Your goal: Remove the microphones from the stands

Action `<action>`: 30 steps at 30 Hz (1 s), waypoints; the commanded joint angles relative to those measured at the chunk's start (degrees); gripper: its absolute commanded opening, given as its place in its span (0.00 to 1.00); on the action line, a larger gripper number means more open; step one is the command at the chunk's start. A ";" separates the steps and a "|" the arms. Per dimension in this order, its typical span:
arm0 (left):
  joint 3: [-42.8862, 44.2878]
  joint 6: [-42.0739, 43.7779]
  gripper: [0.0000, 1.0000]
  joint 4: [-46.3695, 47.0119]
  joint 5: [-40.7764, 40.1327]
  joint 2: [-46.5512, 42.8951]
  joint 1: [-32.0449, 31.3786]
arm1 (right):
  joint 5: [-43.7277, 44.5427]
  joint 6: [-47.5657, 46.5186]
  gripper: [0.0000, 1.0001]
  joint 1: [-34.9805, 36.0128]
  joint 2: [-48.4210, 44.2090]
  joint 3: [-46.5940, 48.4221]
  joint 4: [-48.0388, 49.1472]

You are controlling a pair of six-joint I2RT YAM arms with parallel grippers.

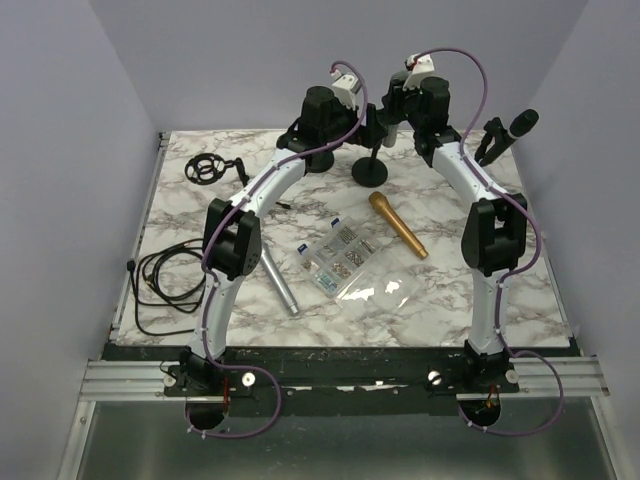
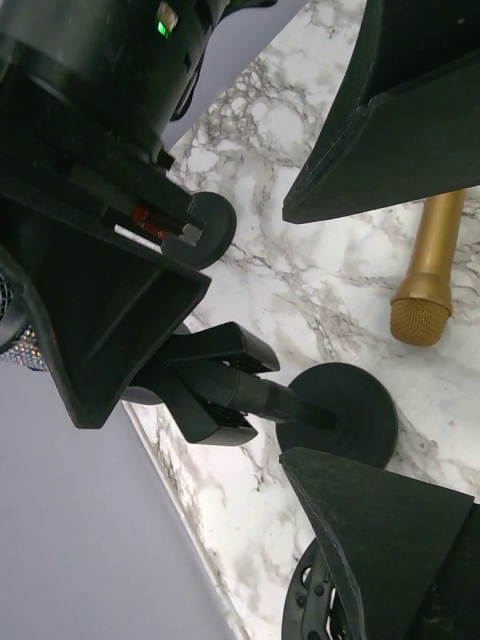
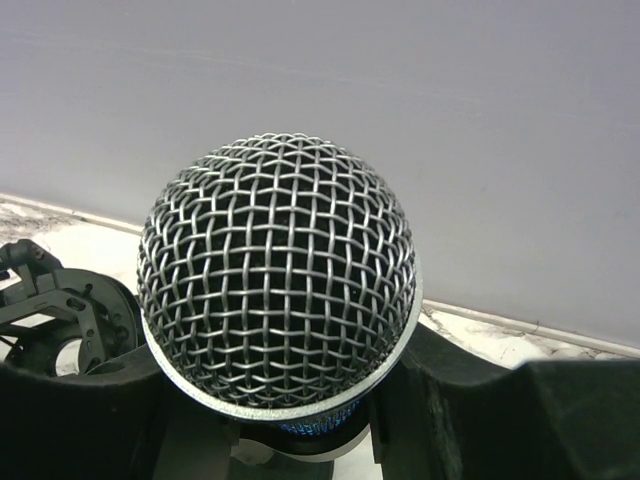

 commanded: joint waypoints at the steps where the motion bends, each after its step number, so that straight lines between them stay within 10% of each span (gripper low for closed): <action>1: 5.31 2.37 0.99 -0.70 -2.75 3.34 -0.55 | -3.04 3.89 0.01 1.31 -2.30 -1.66 -1.24; 17: 12.71 5.24 0.92 1.87 -4.61 10.92 -1.35 | -2.29 0.95 0.01 2.17 -2.41 -0.94 -3.94; 21: 16.31 5.59 0.67 1.90 -4.22 13.09 -1.32 | -2.47 0.92 0.01 2.56 -1.98 -0.43 -4.57; 25: 16.82 7.10 0.03 3.71 -3.91 13.78 -1.42 | -2.06 0.63 0.01 3.07 -1.67 0.43 -4.97; 30: 12.36 9.75 0.00 4.21 -6.67 11.64 -2.11 | 0.55 0.62 0.01 3.36 -0.32 5.93 -7.21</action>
